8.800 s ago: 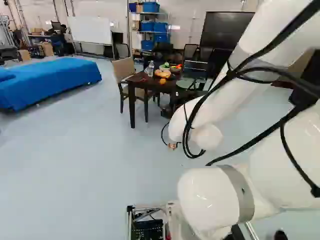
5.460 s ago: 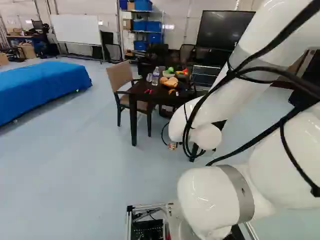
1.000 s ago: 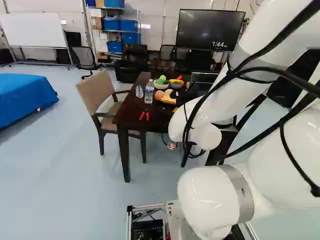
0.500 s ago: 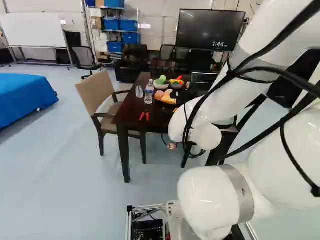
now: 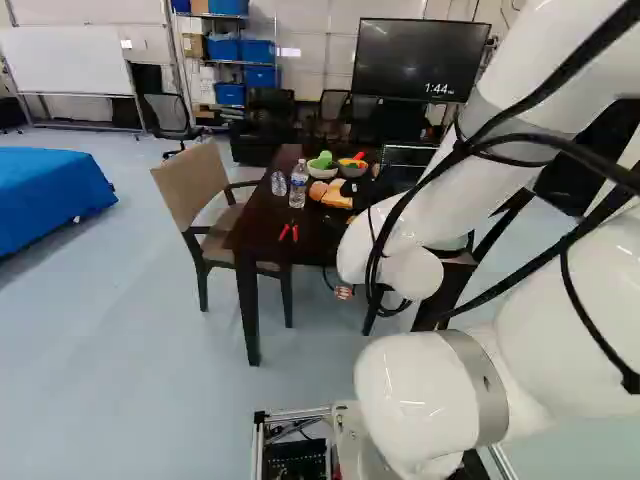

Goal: Move the croissant to the empty plate

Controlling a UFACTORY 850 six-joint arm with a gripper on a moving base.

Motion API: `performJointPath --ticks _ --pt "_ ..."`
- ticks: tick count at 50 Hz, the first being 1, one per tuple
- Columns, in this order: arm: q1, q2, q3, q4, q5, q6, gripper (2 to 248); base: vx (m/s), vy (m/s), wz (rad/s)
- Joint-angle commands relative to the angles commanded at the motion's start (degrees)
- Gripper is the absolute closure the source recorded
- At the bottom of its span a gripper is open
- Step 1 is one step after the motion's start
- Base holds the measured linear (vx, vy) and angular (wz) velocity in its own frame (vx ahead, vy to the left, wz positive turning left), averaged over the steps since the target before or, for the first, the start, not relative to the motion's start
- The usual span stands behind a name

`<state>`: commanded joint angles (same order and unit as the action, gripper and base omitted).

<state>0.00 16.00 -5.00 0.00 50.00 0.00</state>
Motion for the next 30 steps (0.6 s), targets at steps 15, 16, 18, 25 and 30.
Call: performJointPath --ticks 15,16,18,25,30 --pt "-0.3 -1.2 -2.3 0.0 0.0 0.0 3 0.000 0.000 0.000" --pt "-0.3 -1.3 -2.5 0.0 0.0 0.0 3 0.000 0.000 0.000" --pt "-0.4 -1.7 -3.1 0.0 0.0 0.0 3 0.000 0.000 0.000" --pt "-0.5 -2.9 -5.2 0.0 -0.2 0.0 3 0.000 0.000 0.000" --pt "-0.4 -3.7 -6.7 0.0 -1.3 0.0 3 0.000 0.000 0.000"
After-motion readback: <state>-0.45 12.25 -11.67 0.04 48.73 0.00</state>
